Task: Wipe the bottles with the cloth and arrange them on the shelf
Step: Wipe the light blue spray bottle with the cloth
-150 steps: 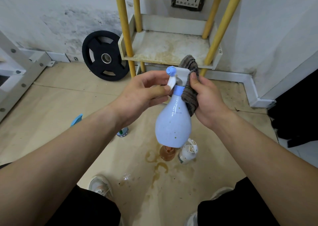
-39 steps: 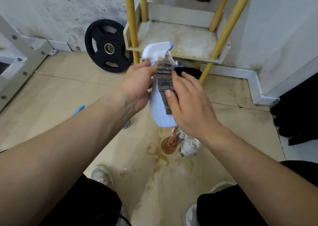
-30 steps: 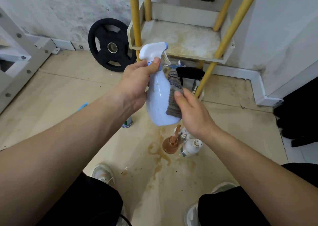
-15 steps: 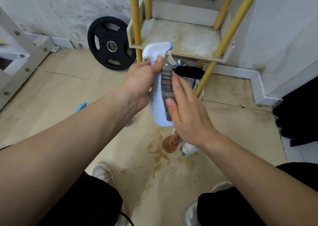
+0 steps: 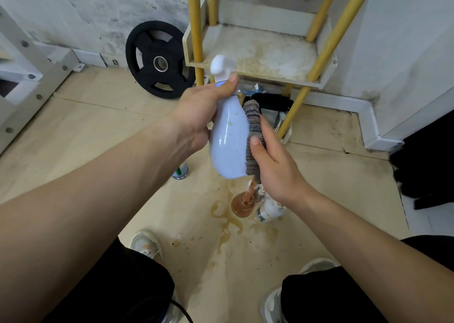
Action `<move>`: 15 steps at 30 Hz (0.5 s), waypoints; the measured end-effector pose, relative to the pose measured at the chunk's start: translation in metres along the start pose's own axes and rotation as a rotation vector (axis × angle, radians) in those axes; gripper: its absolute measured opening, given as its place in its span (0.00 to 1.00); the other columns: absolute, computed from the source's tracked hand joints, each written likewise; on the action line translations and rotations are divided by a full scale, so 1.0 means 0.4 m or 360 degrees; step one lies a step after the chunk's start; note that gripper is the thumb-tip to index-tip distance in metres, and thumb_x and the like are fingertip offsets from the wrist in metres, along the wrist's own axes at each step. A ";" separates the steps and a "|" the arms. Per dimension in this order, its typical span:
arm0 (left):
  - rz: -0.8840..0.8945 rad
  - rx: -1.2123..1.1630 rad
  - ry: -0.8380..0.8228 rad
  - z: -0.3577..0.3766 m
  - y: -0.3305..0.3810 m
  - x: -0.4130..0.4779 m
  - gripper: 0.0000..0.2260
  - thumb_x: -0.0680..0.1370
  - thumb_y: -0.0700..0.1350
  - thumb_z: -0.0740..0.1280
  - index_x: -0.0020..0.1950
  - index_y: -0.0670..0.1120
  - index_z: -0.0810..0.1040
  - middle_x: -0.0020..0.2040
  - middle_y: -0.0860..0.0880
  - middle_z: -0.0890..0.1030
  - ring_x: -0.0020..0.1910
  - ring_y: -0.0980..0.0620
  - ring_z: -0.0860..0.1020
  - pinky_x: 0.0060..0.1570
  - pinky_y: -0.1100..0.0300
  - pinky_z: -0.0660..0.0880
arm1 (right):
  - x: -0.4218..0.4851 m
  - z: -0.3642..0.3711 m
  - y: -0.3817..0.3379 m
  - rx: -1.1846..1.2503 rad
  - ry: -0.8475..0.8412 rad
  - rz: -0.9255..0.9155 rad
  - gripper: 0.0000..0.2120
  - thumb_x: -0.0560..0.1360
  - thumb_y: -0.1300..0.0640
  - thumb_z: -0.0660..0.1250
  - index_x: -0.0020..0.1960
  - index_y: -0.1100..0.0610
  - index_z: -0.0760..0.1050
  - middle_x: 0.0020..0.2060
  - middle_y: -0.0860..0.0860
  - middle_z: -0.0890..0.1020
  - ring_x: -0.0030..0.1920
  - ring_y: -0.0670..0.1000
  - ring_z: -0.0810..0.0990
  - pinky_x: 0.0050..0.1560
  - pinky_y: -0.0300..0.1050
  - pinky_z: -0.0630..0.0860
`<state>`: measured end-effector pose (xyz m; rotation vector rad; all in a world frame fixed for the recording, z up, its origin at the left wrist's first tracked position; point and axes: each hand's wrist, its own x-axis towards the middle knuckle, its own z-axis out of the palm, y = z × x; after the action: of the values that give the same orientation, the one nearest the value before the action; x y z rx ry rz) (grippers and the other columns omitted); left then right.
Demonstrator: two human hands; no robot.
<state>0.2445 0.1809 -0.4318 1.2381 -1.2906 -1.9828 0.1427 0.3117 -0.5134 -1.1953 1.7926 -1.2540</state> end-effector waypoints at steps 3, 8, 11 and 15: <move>-0.0016 0.0009 -0.0135 0.013 -0.012 -0.009 0.10 0.76 0.53 0.74 0.43 0.46 0.84 0.35 0.51 0.85 0.33 0.55 0.83 0.41 0.61 0.81 | 0.003 0.006 -0.027 0.0170 0.0017 0.0003 0.24 0.83 0.43 0.54 0.78 0.39 0.61 0.75 0.41 0.70 0.76 0.44 0.66 0.77 0.58 0.64; -0.0024 -0.0074 -0.0193 0.032 -0.031 -0.012 0.11 0.79 0.49 0.72 0.52 0.42 0.82 0.42 0.45 0.85 0.37 0.51 0.84 0.39 0.60 0.82 | 0.014 0.003 -0.047 -0.0110 0.0073 -0.0084 0.28 0.83 0.43 0.50 0.82 0.44 0.55 0.77 0.43 0.66 0.79 0.46 0.61 0.77 0.57 0.62; -0.0004 -0.0127 -0.0119 0.037 -0.025 -0.010 0.13 0.79 0.49 0.72 0.52 0.38 0.82 0.45 0.40 0.86 0.41 0.46 0.85 0.45 0.54 0.84 | 0.011 0.007 -0.048 -0.0473 0.0085 -0.0184 0.31 0.83 0.43 0.47 0.83 0.52 0.52 0.81 0.48 0.60 0.81 0.49 0.55 0.78 0.56 0.60; -0.0007 -0.0220 0.0030 0.034 -0.018 -0.001 0.15 0.78 0.48 0.73 0.54 0.35 0.81 0.48 0.37 0.85 0.48 0.38 0.84 0.54 0.44 0.82 | -0.010 0.012 -0.055 -0.0794 0.0090 -0.0405 0.28 0.85 0.48 0.49 0.83 0.53 0.51 0.83 0.50 0.53 0.82 0.50 0.51 0.80 0.54 0.56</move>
<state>0.2335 0.1909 -0.4358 1.1913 -1.1221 -2.0217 0.1554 0.3108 -0.4944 -1.7209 2.1207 -1.0050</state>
